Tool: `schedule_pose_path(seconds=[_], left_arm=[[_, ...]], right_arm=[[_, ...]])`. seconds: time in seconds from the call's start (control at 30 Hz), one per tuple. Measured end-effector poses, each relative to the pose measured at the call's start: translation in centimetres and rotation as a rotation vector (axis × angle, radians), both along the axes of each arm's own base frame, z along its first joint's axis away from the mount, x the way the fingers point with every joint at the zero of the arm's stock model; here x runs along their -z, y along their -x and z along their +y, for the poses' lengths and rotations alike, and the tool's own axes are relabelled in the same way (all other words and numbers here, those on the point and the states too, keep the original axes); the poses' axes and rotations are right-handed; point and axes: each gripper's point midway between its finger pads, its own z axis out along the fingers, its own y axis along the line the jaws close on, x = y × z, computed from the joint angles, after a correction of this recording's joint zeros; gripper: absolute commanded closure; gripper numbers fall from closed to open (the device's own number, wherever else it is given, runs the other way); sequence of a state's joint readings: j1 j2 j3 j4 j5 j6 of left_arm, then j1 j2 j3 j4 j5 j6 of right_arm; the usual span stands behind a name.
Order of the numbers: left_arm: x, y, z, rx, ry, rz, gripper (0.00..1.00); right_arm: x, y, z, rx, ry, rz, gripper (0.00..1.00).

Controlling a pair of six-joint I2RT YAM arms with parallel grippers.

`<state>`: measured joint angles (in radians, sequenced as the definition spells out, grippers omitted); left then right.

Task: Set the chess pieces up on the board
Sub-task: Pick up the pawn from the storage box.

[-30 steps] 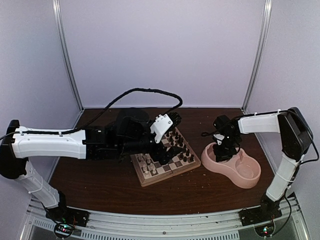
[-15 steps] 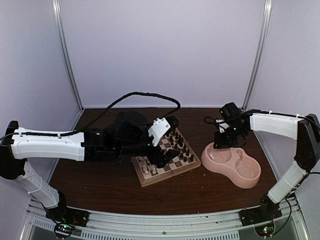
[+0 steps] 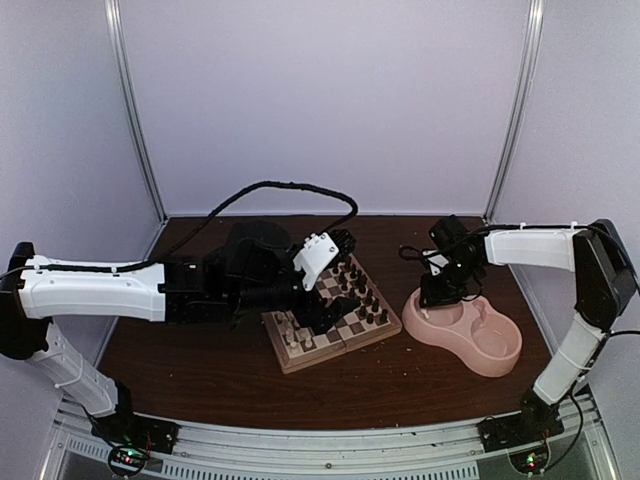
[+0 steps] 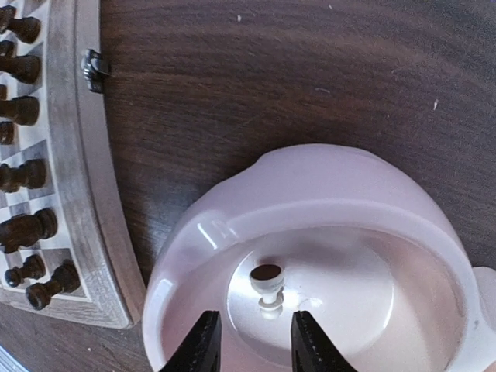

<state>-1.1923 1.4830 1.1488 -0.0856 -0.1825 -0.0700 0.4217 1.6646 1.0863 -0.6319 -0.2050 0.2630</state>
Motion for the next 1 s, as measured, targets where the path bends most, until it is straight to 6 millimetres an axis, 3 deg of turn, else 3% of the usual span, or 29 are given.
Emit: schedule_pose_path(seconds=[0.4, 0.63, 0.8, 1.0], left_arm=[[0.0, 0.0, 0.0, 0.000, 0.001, 0.000, 0.07], [0.0, 0.0, -0.1, 0.000, -0.005, 0.002, 0.08], [0.4, 0.0, 0.1, 0.000, -0.022, 0.009, 0.07], [0.5, 0.0, 0.1, -0.003, -0.028, 0.021, 0.09]], right_arm=[[4.2, 0.4, -0.4, -0.028, 0.091, 0.041, 0.72], [4.0, -0.7, 0.2, -0.032, 0.075, -0.015, 0.83], [2.8, -0.1, -0.3, -0.030, 0.067, -0.059, 0.84], [-1.8, -0.3, -0.5, -0.024, 0.022, -0.195, 0.84]])
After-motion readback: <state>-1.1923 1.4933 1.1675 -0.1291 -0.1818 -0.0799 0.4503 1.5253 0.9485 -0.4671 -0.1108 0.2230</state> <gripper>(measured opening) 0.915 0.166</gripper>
